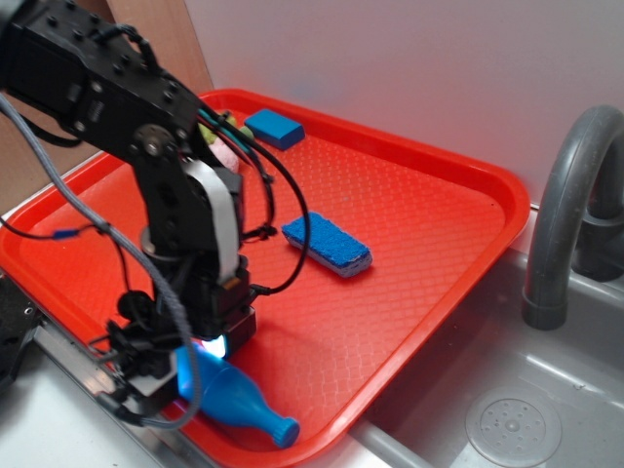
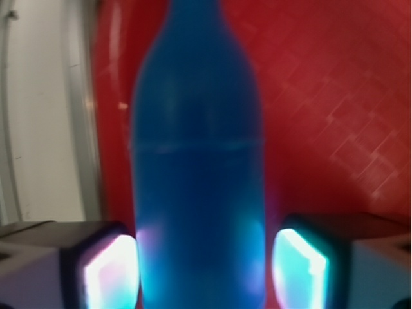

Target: Grab the blue bottle.

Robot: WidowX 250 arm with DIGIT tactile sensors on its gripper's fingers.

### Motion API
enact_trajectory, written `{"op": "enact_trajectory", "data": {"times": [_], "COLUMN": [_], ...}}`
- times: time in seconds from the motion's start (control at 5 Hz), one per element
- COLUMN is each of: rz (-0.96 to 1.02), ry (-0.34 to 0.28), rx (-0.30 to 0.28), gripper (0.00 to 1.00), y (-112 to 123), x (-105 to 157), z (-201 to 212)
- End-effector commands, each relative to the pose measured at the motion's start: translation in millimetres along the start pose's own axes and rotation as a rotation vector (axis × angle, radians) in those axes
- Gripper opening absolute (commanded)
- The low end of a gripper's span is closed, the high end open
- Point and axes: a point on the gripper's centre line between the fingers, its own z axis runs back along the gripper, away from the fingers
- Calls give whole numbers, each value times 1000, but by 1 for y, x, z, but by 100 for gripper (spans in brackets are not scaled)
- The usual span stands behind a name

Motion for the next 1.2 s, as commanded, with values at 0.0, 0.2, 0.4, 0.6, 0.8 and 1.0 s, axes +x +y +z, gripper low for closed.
{"op": "enact_trajectory", "data": {"times": [0.0, 0.2, 0.4, 0.6, 0.8, 1.0], "rz": [188, 443, 700, 938, 1167, 1403], "ry": [15, -28, -17, -34, -162, -263], "rx": [114, 159, 172, 68, 2, -26], "gripper": [0, 0, 0, 0, 0, 0], "y": [-20, -6, 11, 9, -8, -22], "x": [-16, -63, -112, -151, -174, -171], "z": [35, 82, 133, 178, 192, 197]}}
